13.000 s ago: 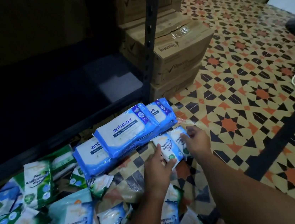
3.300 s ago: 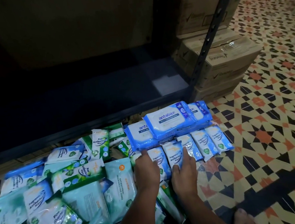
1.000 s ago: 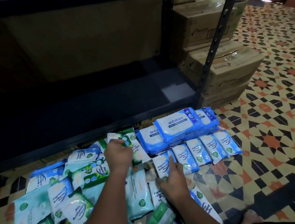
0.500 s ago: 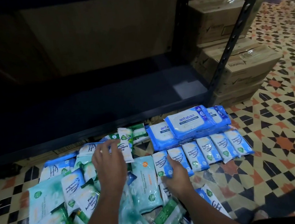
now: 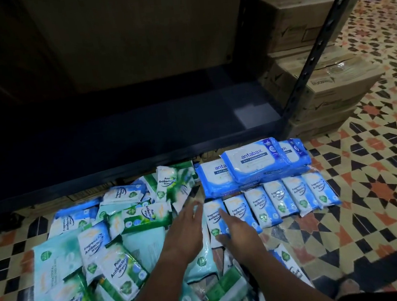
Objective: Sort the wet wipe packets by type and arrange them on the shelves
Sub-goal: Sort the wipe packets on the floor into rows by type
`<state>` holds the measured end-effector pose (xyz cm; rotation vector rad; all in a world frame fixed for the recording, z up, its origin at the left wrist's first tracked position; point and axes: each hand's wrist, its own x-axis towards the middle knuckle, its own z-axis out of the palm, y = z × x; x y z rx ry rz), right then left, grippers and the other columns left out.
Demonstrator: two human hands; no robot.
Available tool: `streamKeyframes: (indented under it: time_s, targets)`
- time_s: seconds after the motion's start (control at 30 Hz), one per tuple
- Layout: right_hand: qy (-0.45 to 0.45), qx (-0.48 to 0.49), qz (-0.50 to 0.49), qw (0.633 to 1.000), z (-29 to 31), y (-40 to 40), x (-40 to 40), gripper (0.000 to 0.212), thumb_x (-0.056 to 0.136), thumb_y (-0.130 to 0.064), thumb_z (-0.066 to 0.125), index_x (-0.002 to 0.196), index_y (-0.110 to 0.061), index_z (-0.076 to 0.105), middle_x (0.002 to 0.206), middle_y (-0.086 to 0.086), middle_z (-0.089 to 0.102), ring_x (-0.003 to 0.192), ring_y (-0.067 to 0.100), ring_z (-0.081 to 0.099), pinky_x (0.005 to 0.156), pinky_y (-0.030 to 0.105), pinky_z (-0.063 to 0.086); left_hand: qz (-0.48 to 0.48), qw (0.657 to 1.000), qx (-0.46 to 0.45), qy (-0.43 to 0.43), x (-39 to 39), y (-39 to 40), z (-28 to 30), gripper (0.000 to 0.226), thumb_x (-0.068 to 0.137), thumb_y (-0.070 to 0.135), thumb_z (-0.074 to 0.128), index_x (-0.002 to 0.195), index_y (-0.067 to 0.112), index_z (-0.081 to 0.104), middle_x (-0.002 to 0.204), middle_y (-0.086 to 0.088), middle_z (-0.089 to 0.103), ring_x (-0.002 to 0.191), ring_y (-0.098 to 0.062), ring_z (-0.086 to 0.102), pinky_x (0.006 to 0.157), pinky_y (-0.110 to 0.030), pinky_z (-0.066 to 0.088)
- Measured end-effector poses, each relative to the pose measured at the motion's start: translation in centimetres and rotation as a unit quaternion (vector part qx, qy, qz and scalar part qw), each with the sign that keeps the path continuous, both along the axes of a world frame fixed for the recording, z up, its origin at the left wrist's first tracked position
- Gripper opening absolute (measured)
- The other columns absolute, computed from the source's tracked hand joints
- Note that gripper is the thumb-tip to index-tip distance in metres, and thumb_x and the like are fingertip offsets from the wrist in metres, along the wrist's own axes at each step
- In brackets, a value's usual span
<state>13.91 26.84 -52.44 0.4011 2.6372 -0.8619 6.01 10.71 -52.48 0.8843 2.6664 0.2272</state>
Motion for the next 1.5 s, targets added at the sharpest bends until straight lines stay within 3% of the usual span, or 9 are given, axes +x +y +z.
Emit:
streamKeyframes:
  time_s: [0.17,0.33,0.6,0.73,0.83,0.93,1.17,1.33,1.5]
  targets:
    - [-0.035,0.173,0.069,0.982,0.0,-0.8,-0.3,0.062,0.105,-0.041,0.045,0.16,-0.029,0.019,0.155,0.011,0.034,0.111,0.035,0.062,0.084,0.04,0.051,0.03,0.999,-0.023,0.006,-0.4,0.1,0.5,0.077,0.101,0.053,0.042,0.16,0.015,0.009,0.16,-0.008,0.027,0.145,-0.025,0.031,0.116,-0.039,0.028]
    - [0.036,0.261,0.058,0.963,-1.3,-1.4,0.6,0.057,0.08,-0.042,0.076,0.133,-0.029,0.061,0.128,0.017,0.049,0.086,0.033,0.066,0.058,0.038,0.055,0.041,0.995,-0.083,0.041,0.1,0.1,0.6,0.088,0.093,0.067,0.046,0.155,0.011,0.021,0.147,-0.011,0.041,0.135,-0.028,0.04,0.112,-0.04,0.031]
    - [0.069,0.182,0.003,0.981,-1.5,-0.8,1.4,0.059,0.075,-0.04,0.082,0.13,-0.028,0.065,0.122,0.012,0.062,0.112,0.036,0.058,0.084,0.048,0.053,0.026,0.994,-0.07,0.079,1.5,1.6,1.1,0.071,0.098,0.045,0.048,0.154,0.01,0.024,0.148,-0.015,0.038,0.134,-0.034,0.039,0.105,-0.045,0.04]
    - [0.111,0.142,-0.038,0.983,-2.2,0.6,1.7,0.057,0.082,-0.02,0.07,0.137,-0.018,0.06,0.137,0.015,0.058,0.128,0.04,0.054,0.101,0.052,0.045,-0.07,0.995,-0.052,0.048,2.3,2.6,0.1,0.076,0.099,0.047,0.049,0.159,0.013,0.019,0.163,-0.019,0.021,0.151,-0.036,0.017,0.12,-0.046,0.016]
    - [0.061,0.208,-0.099,0.971,-1.8,1.8,2.4,0.061,0.097,-0.03,0.054,0.155,-0.034,0.034,0.166,0.009,0.021,0.154,0.037,0.005,0.119,0.057,0.002,-0.085,0.992,-0.071,0.061,2.5,3.0,-1.0,0.072,0.104,0.043,0.041,0.161,0.012,0.01,0.167,-0.02,0.002,0.153,-0.038,0.005,0.123,-0.047,0.002]
    - [-0.01,0.19,-0.154,0.97,-1.8,4.1,3.0,0.057,0.107,-0.04,0.031,0.158,-0.046,0.004,0.168,0.002,-0.014,0.15,0.037,-0.025,0.119,0.062,-0.006,-0.078,0.993,-0.072,0.059,2.7,3.5,-1.9,0.062,0.109,0.035,0.033,0.16,0.011,0.006,0.167,-0.02,-0.005,0.154,-0.039,0.0,0.124,-0.046,0.0]
    - [-0.042,0.172,-0.088,0.98,-4.6,7.2,3.2,0.057,0.101,-0.053,0.01,0.152,-0.052,-0.014,0.169,0.005,0.009,0.155,0.036,-0.006,0.12,0.058,0.006,-0.102,0.985,-0.131,0.046,2.3,4.4,-4.1,0.06,0.106,0.039,0.03,0.154,0.003,0.031,0.163,-0.027,0.014,0.15,-0.049,0.003,0.12,-0.058,0.012]
    - [-0.004,0.163,-0.095,0.982,-2.5,8.0,3.7,0.054,0.105,-0.056,0.025,0.155,-0.055,0.006,0.169,-0.009,-0.003,0.152,0.036,0.001,0.115,0.057,0.018,-0.072,0.993,-0.083,0.04,2.6,5.8,-2.4,0.061,0.087,0.05,0.068,0.136,0.015,0.062,0.142,-0.019,0.056,0.128,-0.039,0.056,0.099,-0.052,0.052]
    - [-0.007,0.179,-0.178,0.968,-1.0,10.9,3.9,0.053,0.106,-0.054,0.024,0.156,-0.052,0.007,0.169,-0.008,-0.008,0.152,0.036,-0.004,0.117,0.059,0.011,-0.065,0.997,-0.047,0.008,2.5,8.5,-1.2,0.068,0.101,0.062,0.035,0.16,0.031,0.021,0.169,-0.005,0.002,0.155,-0.031,0.007,0.121,-0.055,0.012]
